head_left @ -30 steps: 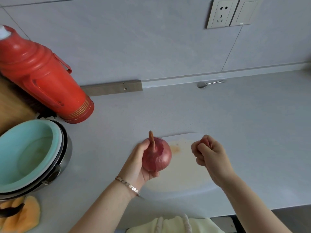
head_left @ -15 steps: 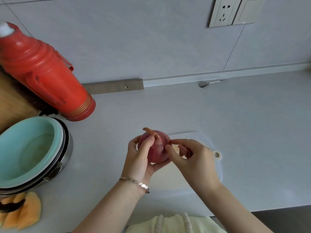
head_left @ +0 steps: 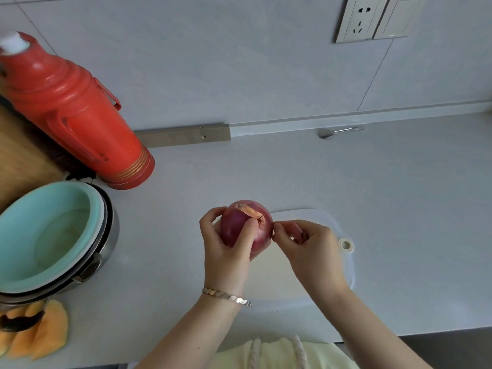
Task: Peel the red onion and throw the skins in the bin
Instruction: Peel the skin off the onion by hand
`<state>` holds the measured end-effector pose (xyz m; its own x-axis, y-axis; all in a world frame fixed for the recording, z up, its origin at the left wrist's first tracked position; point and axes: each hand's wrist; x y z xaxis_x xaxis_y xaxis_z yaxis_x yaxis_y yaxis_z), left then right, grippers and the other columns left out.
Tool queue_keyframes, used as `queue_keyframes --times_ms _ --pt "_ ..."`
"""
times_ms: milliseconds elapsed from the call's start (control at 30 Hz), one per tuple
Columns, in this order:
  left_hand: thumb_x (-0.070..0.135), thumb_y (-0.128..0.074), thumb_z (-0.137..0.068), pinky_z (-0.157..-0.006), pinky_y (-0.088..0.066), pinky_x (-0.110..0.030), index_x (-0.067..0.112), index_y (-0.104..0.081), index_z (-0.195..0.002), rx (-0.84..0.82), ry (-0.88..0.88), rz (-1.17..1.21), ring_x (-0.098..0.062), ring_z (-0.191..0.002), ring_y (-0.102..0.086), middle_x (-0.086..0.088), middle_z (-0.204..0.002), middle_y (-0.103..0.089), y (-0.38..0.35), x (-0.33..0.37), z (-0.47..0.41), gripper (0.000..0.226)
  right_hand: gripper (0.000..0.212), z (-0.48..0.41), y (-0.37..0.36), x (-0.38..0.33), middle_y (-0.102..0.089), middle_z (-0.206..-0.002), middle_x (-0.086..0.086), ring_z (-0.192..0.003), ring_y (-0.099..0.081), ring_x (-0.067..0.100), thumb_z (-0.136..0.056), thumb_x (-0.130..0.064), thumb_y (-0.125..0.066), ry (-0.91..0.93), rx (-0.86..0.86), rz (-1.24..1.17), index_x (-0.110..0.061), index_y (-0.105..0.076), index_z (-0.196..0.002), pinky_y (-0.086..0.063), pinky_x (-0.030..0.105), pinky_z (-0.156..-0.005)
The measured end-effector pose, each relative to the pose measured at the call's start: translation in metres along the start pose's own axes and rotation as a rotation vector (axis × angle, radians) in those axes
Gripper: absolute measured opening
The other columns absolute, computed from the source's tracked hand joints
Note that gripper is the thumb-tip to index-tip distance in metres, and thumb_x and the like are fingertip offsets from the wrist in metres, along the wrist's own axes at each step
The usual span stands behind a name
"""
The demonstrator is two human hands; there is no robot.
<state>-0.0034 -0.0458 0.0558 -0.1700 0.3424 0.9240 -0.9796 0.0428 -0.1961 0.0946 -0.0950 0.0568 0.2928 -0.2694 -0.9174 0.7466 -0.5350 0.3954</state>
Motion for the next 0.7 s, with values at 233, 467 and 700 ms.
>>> queue_keyframes --times_ms 233,467,700 --pt "0.044 -0.071 -0.048 -0.084 -0.054 -0.053 0.043 -0.048 -0.094 0.002 -0.118 -0.108 -0.021 -0.099 -0.064 0.002 -0.113 -0.055 0.002 0.002 0.001 0.051 0.030 0.006 0.005 -0.011 -0.023 -0.054 0.011 -0.051 -0.018 0.013 -0.082 -0.013 -0.058 0.080 -0.042 0.030 0.011 -0.055 -0.064 -0.014 0.020 -0.045" --pt "0.045 -0.069 -0.048 -0.082 -0.055 -0.051 0.041 -0.045 -0.096 -0.035 -0.167 -0.166 -0.013 -0.092 -0.063 0.006 -0.109 -0.054 0.003 0.000 0.005 0.054 0.034 0.004 0.006 -0.009 -0.021 -0.049 -0.001 -0.050 -0.018 0.012 -0.083 -0.010 -0.059 0.061 -0.049 0.041 0.011 -0.048 -0.059 -0.013 0.019 -0.043" --pt "0.029 -0.073 -0.060 -0.059 -0.058 -0.043 0.027 -0.051 -0.100 -0.055 0.126 0.034 -0.032 -0.102 -0.062 -0.004 -0.115 -0.054 0.002 0.005 0.005 0.045 0.020 -0.001 0.008 0.002 -0.041 -0.049 0.003 -0.046 -0.030 0.009 -0.081 -0.007 -0.058 -0.023 -0.053 0.019 0.001 -0.060 -0.063 -0.025 0.015 -0.041"
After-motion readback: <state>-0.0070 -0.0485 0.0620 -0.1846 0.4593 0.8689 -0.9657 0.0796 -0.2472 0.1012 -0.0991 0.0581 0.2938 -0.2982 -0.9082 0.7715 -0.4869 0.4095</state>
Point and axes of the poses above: each hand's wrist, its own z-axis away from the middle knuckle, its own y-axis out of the back of the hand, x = y × z
